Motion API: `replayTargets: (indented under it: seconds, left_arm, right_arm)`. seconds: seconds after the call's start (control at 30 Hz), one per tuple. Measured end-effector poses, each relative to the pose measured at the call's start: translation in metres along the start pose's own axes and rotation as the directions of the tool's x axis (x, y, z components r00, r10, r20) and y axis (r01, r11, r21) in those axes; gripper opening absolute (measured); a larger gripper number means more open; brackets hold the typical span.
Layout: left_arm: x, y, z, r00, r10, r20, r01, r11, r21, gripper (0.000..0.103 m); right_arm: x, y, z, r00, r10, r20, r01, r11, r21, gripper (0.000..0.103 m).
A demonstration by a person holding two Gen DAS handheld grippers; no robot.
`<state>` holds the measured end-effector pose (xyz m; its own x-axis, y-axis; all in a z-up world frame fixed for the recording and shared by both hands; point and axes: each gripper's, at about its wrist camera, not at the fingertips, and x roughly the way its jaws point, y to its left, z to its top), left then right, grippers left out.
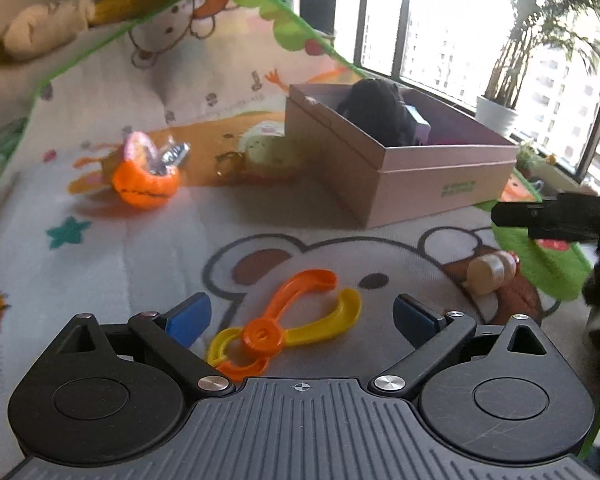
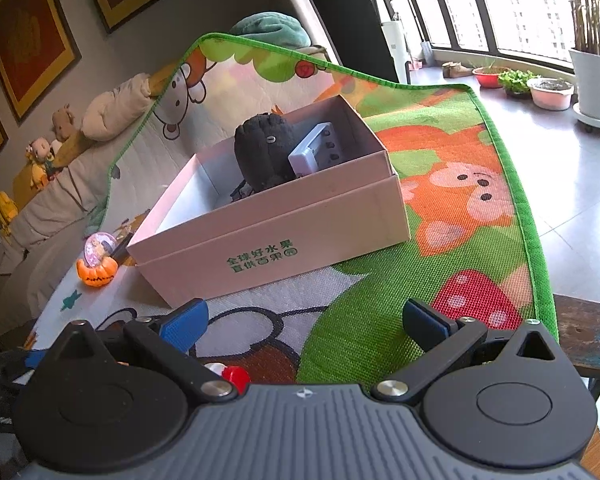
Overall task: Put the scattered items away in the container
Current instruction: 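Grasp the orange-and-yellow tongs toy with the left tool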
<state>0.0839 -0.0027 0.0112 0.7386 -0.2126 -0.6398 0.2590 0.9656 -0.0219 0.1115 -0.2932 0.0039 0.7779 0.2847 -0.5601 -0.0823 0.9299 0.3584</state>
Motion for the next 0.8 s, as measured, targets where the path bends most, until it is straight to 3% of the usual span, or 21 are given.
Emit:
replayTargets:
  seconds: [0.07, 0.17, 0.23, 0.4, 0.53, 0.6, 0.7, 0.73, 0.8]
  left_arm:
    - [-0.007, 0.000, -0.004, 1.000, 0.025, -0.002, -0.025, 0.999, 0.031, 0.101]
    - [-0.010, 0.000, -0.008, 0.999, 0.038, 0.000, -0.038, 0.997, 0.067, 0.101]
    - [-0.004, -0.001, -0.005, 1.000, 0.008, 0.001, -0.009, 0.995, 0.104, 0.101]
    - [0.011, -0.003, 0.012, 0.996, -0.084, 0.010, 0.081, 0.982, 0.170, 0.099]
    - [0.016, -0.005, 0.015, 0.992, -0.126, -0.009, 0.126, 0.973, 0.195, 0.078]
    - [0.019, -0.006, 0.013, 0.992, -0.123, -0.015, 0.124, 0.972, 0.198, 0.077]
    - [0.021, -0.004, 0.011, 0.990, -0.137, -0.023, 0.139, 0.974, 0.181, 0.064]
    - [0.020, -0.005, 0.011, 0.990, -0.140, -0.023, 0.142, 0.974, 0.178, 0.056]
    - [0.016, -0.007, 0.010, 0.990, -0.140, -0.024, 0.142, 0.971, 0.191, 0.054]
  right_arm:
    - [-0.001, 0.005, 0.000, 1.000, 0.008, -0.010, -0.009, 0.999, -0.032, 0.103]
    - [-0.011, 0.029, -0.001, 0.999, 0.048, 0.026, -0.042, 0.981, -0.188, 0.103]
    - [-0.018, 0.044, -0.002, 0.997, 0.058, 0.054, -0.042, 0.964, -0.261, 0.103]
    - [-0.039, 0.051, 0.000, 0.990, 0.107, 0.088, -0.082, 0.965, -0.249, 0.103]
    - [-0.054, 0.045, -0.004, 0.990, 0.103, 0.095, -0.078, 0.969, -0.233, 0.103]
    - [-0.055, 0.044, -0.009, 0.993, 0.084, 0.087, -0.061, 0.968, -0.243, 0.103]
    - [-0.052, 0.040, -0.017, 0.996, 0.057, 0.067, -0.038, 0.968, -0.249, 0.103]
    - [-0.051, 0.038, -0.018, 0.997, 0.054, 0.060, -0.037, 0.969, -0.246, 0.103]
    - [-0.050, 0.036, -0.021, 0.998, 0.055, 0.040, -0.044, 0.969, -0.244, 0.103]
